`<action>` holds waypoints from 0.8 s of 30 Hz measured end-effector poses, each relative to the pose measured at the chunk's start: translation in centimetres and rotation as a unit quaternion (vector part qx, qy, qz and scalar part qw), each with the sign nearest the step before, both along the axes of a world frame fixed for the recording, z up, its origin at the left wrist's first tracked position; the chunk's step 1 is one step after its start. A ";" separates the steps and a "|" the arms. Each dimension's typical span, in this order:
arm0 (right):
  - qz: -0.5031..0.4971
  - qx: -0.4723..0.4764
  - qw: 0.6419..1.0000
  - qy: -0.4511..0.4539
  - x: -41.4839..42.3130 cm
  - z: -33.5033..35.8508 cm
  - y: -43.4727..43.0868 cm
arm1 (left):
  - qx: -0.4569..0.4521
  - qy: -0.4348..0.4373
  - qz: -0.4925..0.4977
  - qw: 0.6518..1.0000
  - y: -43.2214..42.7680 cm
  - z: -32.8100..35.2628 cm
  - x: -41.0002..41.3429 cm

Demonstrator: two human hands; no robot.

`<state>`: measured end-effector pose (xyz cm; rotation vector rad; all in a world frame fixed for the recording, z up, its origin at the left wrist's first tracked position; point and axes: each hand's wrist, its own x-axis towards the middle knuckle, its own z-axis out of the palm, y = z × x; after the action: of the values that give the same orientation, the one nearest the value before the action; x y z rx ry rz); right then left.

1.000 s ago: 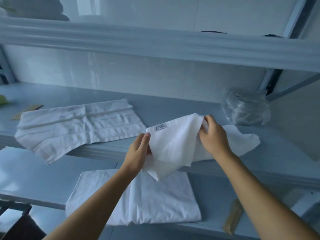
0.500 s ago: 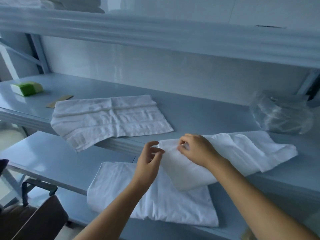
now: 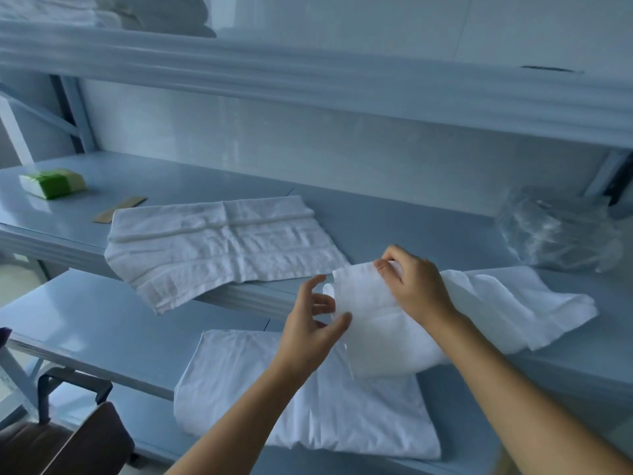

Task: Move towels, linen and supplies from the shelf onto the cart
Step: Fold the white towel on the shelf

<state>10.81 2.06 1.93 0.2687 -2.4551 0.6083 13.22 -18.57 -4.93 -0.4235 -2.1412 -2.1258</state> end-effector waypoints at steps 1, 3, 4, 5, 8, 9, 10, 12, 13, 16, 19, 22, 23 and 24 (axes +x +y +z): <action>-0.018 -0.012 1.000 0.012 -0.6 0.7 -0.1 | 0.005 -0.005 -0.004 1.000 -0.2 0.5 -0.4; -0.038 -0.002 0.999 -0.005 -1.9 1.0 -0.2 | 0.017 -0.025 -0.012 0.999 -0.4 0.8 -1.0; -0.035 0.012 0.999 -0.037 -2.3 0.6 -0.3 | 0.011 -0.031 -0.010 0.999 -0.4 0.6 -1.1; -0.024 0.024 0.996 -0.081 -2.5 -0.2 -0.4 | -0.006 -0.031 -0.005 0.999 -0.4 0.3 -1.1; 0.002 0.053 0.982 -0.180 -1.8 -2.6 -0.7 | -0.037 -0.033 -0.002 0.999 -0.4 -1.1 -1.1; 0.005 0.054 0.982 -0.180 -1.6 -3.1 -0.6 | -0.038 -0.032 0.000 0.999 -0.4 -1.5 -1.1; 0.006 0.047 0.984 -0.174 -1.4 -3.3 -0.5 | -0.043 -0.027 0.006 0.999 -0.5 -1.6 -1.0; 0.006 0.024 0.986 -0.166 -1.3 -3.3 -0.4 | -0.052 -0.020 0.028 0.998 -0.5 -1.7 -0.9; 0.007 0.017 0.985 -0.170 -1.3 -3.1 -0.5 | -0.050 -0.021 0.041 0.998 -0.4 -1.7 -0.9; 0.013 0.026 0.979 -0.202 -1.4 -2.9 -0.8 | -0.061 -0.029 0.067 0.995 -0.4 -2.3 -0.4; 0.014 0.058 0.971 -0.230 -1.3 -2.7 -0.9 | -0.090 -0.032 0.056 0.994 -0.2 -3.4 0.4; 0.017 0.077 0.979 -0.187 -1.2 -2.5 -1.0 | -0.055 -0.034 -0.006 0.998 0.4 -3.7 1.1; 0.019 0.076 0.982 -0.172 -1.2 -2.5 -1.0 | -0.039 -0.026 -0.023 0.999 0.6 -3.7 1.3; 0.022 0.070 0.984 -0.163 -1.1 -2.4 -1.0 | -0.025 -0.016 -0.031 0.999 0.8 -3.6 1.4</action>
<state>9.71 1.02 -0.49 0.3001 -2.8199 0.5334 14.64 -17.77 -8.48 -0.4696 -2.2305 -2.1302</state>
